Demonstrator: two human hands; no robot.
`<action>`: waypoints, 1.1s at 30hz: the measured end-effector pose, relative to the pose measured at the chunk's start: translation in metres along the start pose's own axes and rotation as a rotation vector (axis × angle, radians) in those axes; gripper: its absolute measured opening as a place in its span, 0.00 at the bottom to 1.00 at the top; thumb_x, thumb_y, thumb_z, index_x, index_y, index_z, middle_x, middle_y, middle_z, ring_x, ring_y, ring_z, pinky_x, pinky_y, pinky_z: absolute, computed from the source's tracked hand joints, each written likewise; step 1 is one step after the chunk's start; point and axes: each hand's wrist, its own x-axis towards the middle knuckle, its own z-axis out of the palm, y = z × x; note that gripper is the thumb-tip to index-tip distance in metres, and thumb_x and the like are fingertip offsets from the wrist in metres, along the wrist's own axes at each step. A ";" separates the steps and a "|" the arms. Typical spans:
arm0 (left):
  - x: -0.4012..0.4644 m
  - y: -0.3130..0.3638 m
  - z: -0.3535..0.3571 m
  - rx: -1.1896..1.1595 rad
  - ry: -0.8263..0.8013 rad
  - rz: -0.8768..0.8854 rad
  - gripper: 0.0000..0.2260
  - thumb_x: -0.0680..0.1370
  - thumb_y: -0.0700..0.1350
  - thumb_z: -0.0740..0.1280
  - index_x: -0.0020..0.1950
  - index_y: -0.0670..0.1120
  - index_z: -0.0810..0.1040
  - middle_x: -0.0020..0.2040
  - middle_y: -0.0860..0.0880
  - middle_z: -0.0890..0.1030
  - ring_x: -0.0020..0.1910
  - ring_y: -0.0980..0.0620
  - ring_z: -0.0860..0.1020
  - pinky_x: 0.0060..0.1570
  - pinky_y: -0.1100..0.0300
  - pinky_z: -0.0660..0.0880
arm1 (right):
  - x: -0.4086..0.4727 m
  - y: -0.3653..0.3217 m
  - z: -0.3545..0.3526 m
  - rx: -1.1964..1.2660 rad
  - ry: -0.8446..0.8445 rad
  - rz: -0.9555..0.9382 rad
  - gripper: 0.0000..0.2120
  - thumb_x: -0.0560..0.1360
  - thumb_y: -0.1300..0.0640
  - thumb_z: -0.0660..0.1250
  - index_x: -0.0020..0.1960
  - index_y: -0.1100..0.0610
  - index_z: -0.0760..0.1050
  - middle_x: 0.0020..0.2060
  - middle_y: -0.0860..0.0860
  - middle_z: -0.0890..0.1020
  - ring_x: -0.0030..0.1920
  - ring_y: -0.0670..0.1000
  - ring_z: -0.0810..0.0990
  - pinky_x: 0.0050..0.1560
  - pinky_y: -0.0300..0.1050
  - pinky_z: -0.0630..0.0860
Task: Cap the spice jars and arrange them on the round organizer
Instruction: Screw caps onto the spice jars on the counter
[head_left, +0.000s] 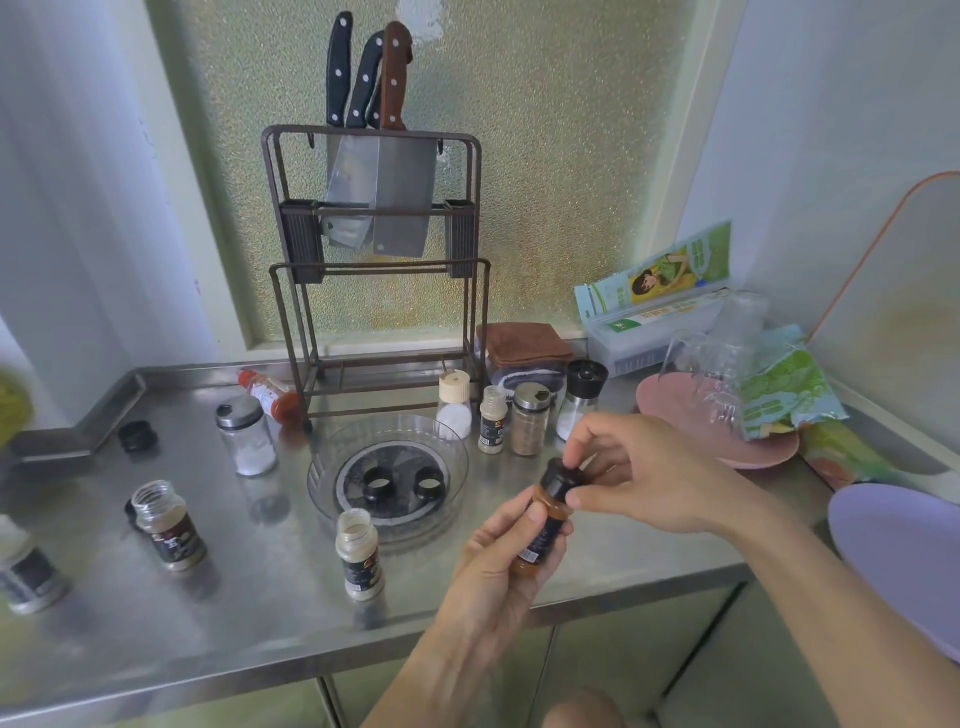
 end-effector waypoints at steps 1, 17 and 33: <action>0.001 0.000 0.000 0.005 0.005 0.026 0.34 0.58 0.41 0.87 0.61 0.36 0.83 0.52 0.37 0.86 0.45 0.44 0.86 0.46 0.57 0.84 | -0.001 0.002 0.003 0.043 0.034 -0.005 0.13 0.70 0.59 0.81 0.48 0.52 0.79 0.44 0.48 0.88 0.45 0.45 0.88 0.54 0.48 0.84; 0.077 -0.021 0.029 1.283 0.330 0.431 0.11 0.72 0.48 0.77 0.52 0.48 0.83 0.47 0.54 0.87 0.48 0.55 0.84 0.52 0.57 0.81 | 0.028 0.072 0.034 -0.174 0.414 0.163 0.12 0.71 0.60 0.78 0.50 0.50 0.79 0.47 0.45 0.85 0.46 0.50 0.85 0.54 0.52 0.82; 0.045 -0.004 -0.012 1.432 0.454 0.355 0.15 0.78 0.39 0.66 0.64 0.49 0.77 0.58 0.55 0.84 0.52 0.55 0.83 0.58 0.54 0.80 | 0.044 0.028 0.044 -0.394 0.481 0.045 0.12 0.73 0.51 0.76 0.54 0.49 0.78 0.49 0.42 0.82 0.49 0.48 0.80 0.48 0.46 0.75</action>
